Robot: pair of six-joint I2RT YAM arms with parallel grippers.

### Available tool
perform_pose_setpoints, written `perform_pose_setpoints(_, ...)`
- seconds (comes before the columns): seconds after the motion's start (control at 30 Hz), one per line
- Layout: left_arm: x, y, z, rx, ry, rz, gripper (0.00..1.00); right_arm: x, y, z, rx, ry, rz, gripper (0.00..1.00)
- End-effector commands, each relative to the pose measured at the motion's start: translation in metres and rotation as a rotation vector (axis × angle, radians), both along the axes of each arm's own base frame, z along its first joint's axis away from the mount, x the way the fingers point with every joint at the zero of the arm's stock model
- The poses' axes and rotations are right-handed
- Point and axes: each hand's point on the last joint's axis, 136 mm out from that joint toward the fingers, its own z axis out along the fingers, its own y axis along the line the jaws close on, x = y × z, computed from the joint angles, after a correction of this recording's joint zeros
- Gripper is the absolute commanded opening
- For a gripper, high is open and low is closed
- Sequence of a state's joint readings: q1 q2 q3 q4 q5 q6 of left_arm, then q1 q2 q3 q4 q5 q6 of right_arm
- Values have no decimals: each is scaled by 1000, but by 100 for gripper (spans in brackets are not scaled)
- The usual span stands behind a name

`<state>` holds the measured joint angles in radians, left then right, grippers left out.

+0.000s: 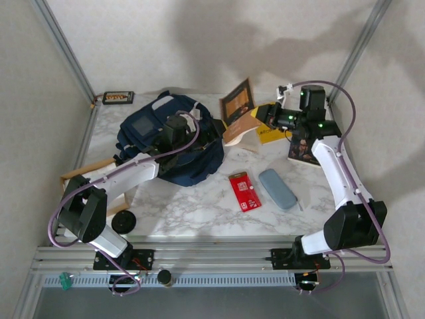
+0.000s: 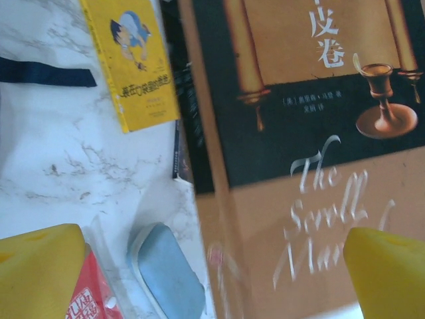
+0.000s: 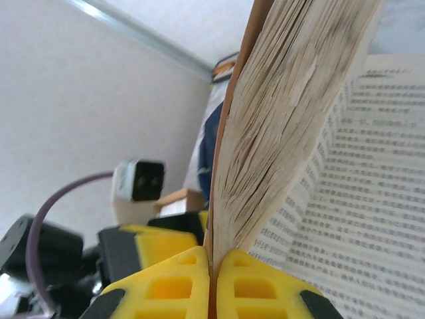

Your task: Pack the student bag

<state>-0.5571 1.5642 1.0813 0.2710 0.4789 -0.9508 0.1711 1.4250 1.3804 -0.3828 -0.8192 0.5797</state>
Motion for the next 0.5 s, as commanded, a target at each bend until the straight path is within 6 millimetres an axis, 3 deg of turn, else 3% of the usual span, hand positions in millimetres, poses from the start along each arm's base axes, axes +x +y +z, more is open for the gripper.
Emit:
perform_pose_setpoints(0.0,-5,-2,14,-72,-42,-59,99,-29,16,33,97,-78,117,0)
perform_pose_setpoints(0.17,-14,-10,40,-236,-75,-114,97,-46,31,39,172,-66,195,0)
perform_pose_setpoints(0.3,-28,-8,70,-402,-117,-151,84,-47,29,21,148,-22,183,0)
perform_pose_setpoints(0.47,-34,-4,81,-428,-134,-153,66,-43,23,-4,108,25,150,0)
